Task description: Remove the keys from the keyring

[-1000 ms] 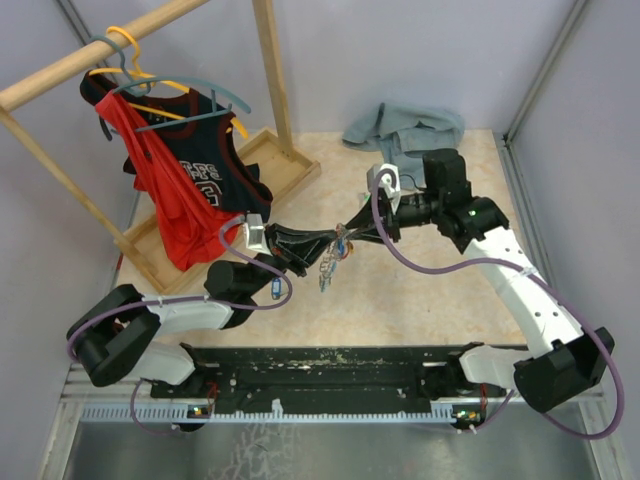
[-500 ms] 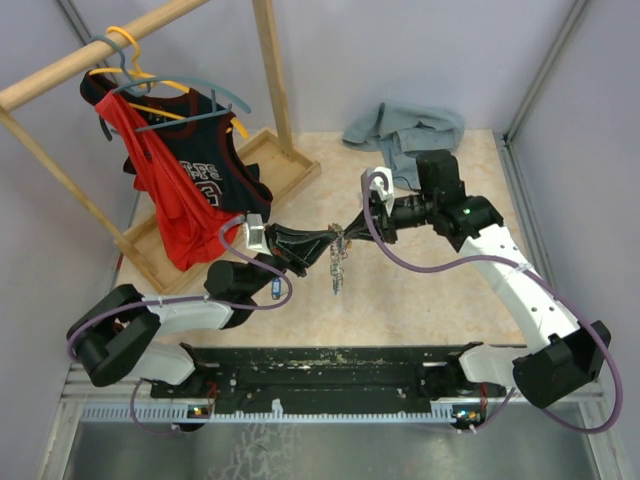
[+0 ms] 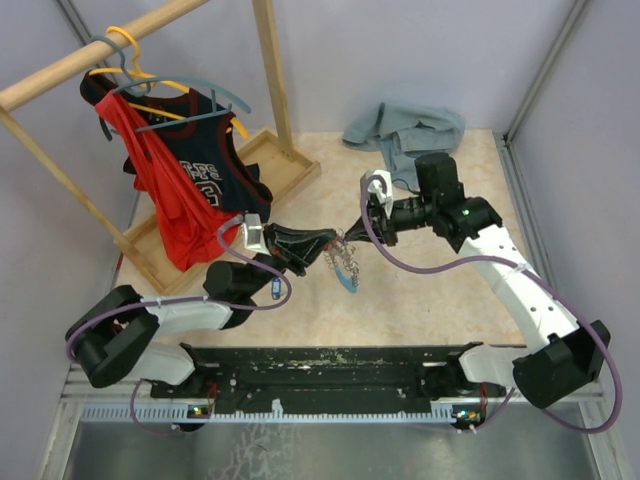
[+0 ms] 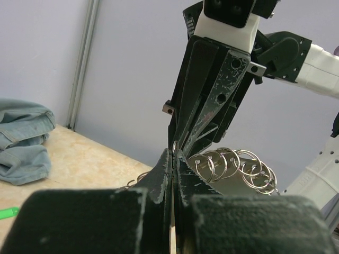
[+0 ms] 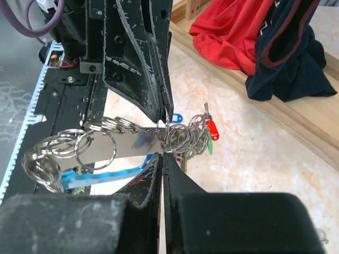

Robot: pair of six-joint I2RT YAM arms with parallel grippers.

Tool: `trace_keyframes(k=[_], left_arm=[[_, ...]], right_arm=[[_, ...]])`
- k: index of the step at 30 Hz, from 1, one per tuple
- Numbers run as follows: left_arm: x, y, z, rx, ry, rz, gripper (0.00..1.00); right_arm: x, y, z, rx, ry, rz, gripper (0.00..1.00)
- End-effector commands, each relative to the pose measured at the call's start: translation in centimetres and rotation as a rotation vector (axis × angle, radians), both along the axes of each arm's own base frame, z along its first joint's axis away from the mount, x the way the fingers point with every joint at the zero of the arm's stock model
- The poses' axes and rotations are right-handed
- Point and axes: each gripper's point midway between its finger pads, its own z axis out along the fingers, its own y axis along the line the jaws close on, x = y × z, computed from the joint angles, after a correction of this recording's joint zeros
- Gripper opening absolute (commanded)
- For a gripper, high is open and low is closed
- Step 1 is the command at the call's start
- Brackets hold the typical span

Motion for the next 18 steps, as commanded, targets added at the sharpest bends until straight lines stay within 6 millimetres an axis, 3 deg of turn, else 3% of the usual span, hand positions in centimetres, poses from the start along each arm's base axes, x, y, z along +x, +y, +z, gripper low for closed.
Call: trace_keyframes(k=[1, 6, 11, 18], left_arm=[[-2.5, 3.4, 7.0, -0.246, -0.189, 0.011, 0.0], [-2.1, 3.3, 7.2, -0.252, -0.188, 0.024, 0.0], [-1.6, 4.5, 7.0, -0.242, -0.212, 0.109, 0.0], [-0.3, 6.5, 3.4, -0.142, -0.171, 0.22, 0.0]], right_arm=[[-0.4, 0.4, 0.4, 0.032, 0.002, 0.004, 0.0], [-0.5, 0.5, -0.4, 0.033, 0.051, 0.004, 0.0], [-0.2, -0.2, -0.8, -0.003, 0.019, -0.036, 0.0], [2.3, -3.0, -2.2, -0.05, 0.027, -0.174, 0.0]])
